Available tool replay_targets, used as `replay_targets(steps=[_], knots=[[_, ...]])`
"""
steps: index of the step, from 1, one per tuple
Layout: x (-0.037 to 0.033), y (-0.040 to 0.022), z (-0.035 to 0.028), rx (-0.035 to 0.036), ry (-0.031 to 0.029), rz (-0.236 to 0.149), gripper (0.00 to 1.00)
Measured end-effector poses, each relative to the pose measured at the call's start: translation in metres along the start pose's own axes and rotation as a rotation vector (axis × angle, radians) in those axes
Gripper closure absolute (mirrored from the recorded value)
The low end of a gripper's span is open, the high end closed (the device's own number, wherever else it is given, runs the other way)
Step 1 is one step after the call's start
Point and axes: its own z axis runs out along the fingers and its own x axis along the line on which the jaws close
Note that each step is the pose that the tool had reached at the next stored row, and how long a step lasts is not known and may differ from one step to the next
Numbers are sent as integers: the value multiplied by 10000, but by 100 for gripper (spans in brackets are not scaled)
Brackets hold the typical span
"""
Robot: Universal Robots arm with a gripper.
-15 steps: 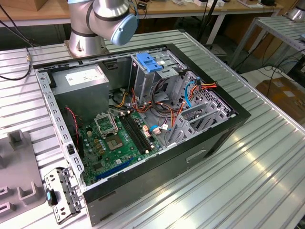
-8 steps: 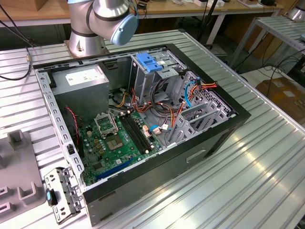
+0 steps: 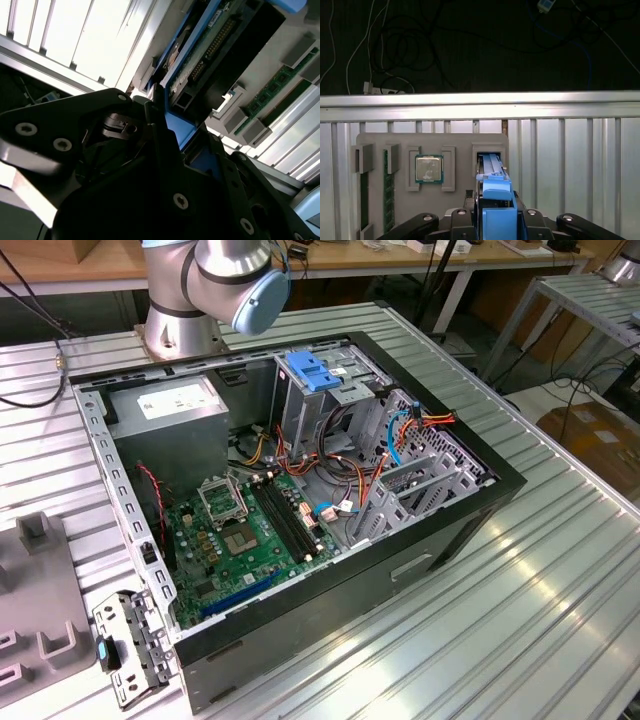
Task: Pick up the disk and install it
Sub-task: 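Pick up the disk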
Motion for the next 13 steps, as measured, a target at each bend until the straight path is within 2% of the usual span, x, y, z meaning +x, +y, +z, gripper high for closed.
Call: replay_targets(steps=[13], knots=[[0,0,-20,-1,1,0,63]])
